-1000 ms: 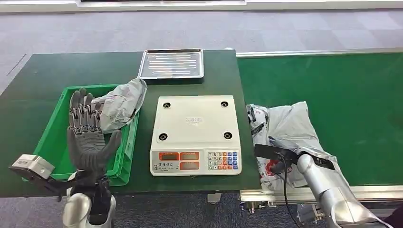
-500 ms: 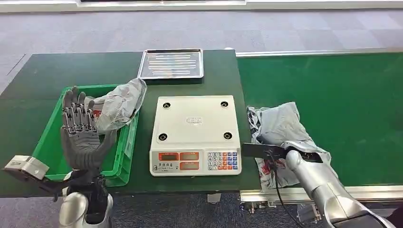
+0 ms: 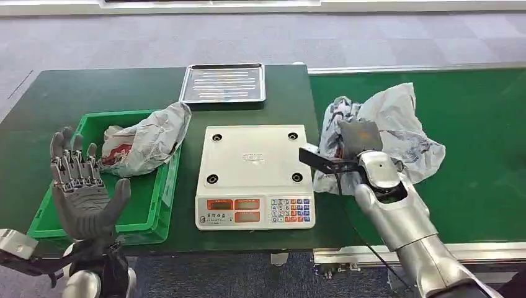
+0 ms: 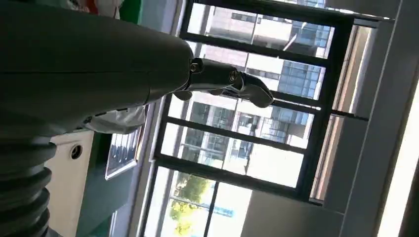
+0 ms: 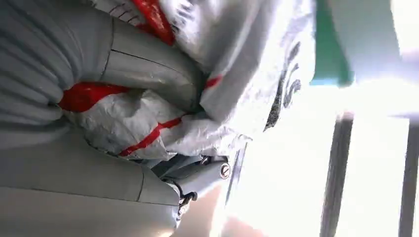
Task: Moved the parcel from conveyor to table for the left to box.
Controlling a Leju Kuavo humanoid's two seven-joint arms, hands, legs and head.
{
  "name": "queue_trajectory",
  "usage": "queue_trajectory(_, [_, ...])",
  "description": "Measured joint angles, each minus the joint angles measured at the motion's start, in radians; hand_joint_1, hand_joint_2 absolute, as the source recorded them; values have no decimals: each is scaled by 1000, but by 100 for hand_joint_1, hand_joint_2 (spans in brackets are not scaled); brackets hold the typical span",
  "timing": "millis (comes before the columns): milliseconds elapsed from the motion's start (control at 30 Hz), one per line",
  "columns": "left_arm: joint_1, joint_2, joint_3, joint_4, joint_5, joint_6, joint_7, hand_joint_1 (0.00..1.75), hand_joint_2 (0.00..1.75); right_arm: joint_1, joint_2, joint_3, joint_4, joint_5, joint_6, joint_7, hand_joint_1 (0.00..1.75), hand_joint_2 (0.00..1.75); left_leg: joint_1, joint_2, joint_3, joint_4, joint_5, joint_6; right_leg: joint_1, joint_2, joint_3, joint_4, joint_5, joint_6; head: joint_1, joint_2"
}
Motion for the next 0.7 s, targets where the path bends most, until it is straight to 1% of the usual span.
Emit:
queue_trajectory(133, [13,-18,4,-15,-10,1,0,0,175,26,50,-1,-179,56,8,38,175,175,0,-2,0,0,0,0,0,-3,1,0,-2,0,0,0])
queue_trajectory(200, [13,-22,5,-15,-15,1,0,0,175,36,72,-1,-234,72,9,39,175,175,0,-2,0,0,0,0,0,-3,1,0,-1,0,0,0])
queue_trajectory(267, [9,-27,5,-14,-17,1,0,0,175,39,94,0,-267,86,9,18,175,175,0,-1,0,0,0,0,0,-3,1,0,-1,0,0,0])
queue_trajectory(333, [-4,-27,5,-6,-17,-8,2,0,175,30,119,4,-272,84,11,-34,175,175,0,0,0,0,0,0,0,-2,1,0,-1,0,0,0])
queue_trajectory(433, [-36,-27,1,27,-17,-12,2,0,175,-1,159,44,-219,53,-26,-109,175,175,0,0,0,0,1,0,0,-1,1,0,0,0,0,0])
queue_trajectory(500, [-52,-26,-8,48,-15,-11,0,0,175,-30,189,77,-141,26,-70,-136,175,175,0,0,1,0,1,-1,0,-1,1,0,0,0,0,0])
queue_trajectory(633, [-62,-24,-26,72,0,-9,-6,0,175,-77,239,132,27,-17,-149,-153,175,175,0,-1,1,0,2,-1,0,-1,1,0,1,0,0,0])
queue_trajectory(700, [-64,-24,-33,79,2,-8,-8,0,175,-95,261,152,100,-23,-165,-154,175,175,0,-1,1,0,2,-1,0,-1,1,0,0,0,0,0])
